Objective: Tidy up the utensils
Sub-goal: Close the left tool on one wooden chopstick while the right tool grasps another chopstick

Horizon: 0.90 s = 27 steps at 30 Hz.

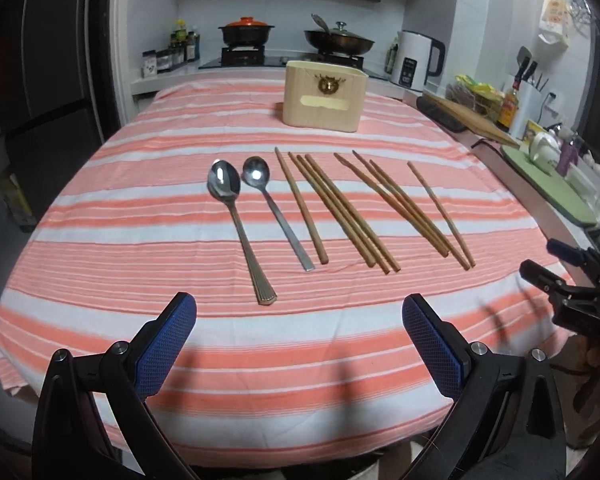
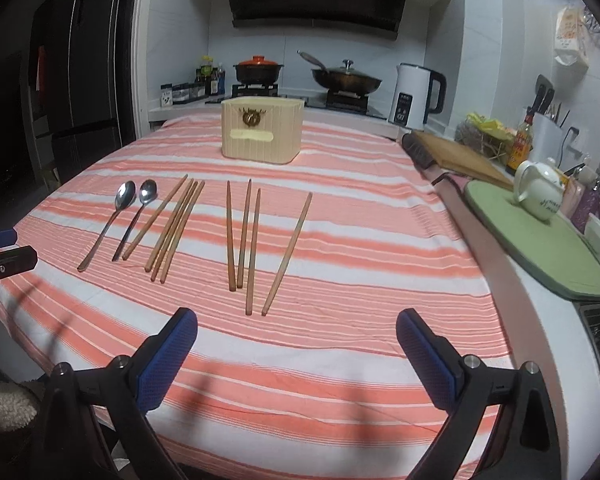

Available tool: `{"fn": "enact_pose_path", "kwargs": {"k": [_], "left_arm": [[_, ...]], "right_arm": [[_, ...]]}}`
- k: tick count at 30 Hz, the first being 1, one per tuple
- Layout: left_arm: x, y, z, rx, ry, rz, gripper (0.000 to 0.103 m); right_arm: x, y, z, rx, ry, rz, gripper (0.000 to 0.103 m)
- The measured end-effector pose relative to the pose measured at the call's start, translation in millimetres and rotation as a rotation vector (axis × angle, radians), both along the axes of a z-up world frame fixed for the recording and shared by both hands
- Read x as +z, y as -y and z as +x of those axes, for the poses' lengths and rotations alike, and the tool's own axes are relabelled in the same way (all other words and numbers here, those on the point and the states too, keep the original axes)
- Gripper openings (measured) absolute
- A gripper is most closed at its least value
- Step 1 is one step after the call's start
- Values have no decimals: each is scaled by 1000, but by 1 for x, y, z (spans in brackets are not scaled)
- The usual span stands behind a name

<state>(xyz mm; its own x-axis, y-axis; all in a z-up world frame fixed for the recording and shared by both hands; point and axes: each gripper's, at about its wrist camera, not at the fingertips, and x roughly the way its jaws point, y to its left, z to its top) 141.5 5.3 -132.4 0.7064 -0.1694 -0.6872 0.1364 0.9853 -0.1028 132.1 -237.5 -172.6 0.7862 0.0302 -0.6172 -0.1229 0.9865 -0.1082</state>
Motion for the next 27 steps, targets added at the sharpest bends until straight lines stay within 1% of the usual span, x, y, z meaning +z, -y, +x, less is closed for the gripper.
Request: {"fn": "enact_pose_path", "kwargs": {"k": [1, 3, 4, 5, 6, 7, 9, 12, 14, 16, 18, 20, 25, 27], "left_arm": [[-2, 0, 4, 2, -9, 1, 102], [-7, 0, 9, 6, -21, 5, 102], [-9, 0, 12, 9, -26, 5, 102], [-11, 1, 14, 11, -32, 7, 102], [-12, 1, 15, 13, -37, 9, 102], [-14, 2, 17, 13, -42, 9, 102], [-17, 3, 20, 12, -50, 12, 102], [-21, 7, 24, 5, -58, 20, 102], [-23, 9, 28, -1, -65, 22, 102], [-26, 11, 32, -6, -74, 23, 102], [-29, 11, 36, -7, -82, 24, 102], [-29, 10, 40, -3, -84, 18, 102], [-28, 14, 53, -18, -66, -3, 100], [-29, 21, 60, -39, -64, 2, 90]], "right_arm": [[-6, -1, 8, 3, -24, -3, 82], [-16, -1, 21, 9, -67, 12, 67], [-21, 0, 27, 16, -87, 29, 64], [-26, -1, 33, 17, -108, 36, 59], [-31, -3, 38, 15, -125, 34, 53], [-35, -4, 42, 12, -142, 30, 49], [-42, -3, 49, 8, -176, 38, 37], [-46, -4, 56, 6, -196, 38, 35], [-46, -4, 59, 13, -196, 45, 30], [-46, -7, 63, 15, -195, 28, 26], [-46, -7, 67, 1, -190, 8, 13], [-45, -2, 70, -38, -187, -5, 7], [-45, 12, 70, -94, -182, -13, 7], [-45, 14, 70, -99, -180, -4, 7]]}}
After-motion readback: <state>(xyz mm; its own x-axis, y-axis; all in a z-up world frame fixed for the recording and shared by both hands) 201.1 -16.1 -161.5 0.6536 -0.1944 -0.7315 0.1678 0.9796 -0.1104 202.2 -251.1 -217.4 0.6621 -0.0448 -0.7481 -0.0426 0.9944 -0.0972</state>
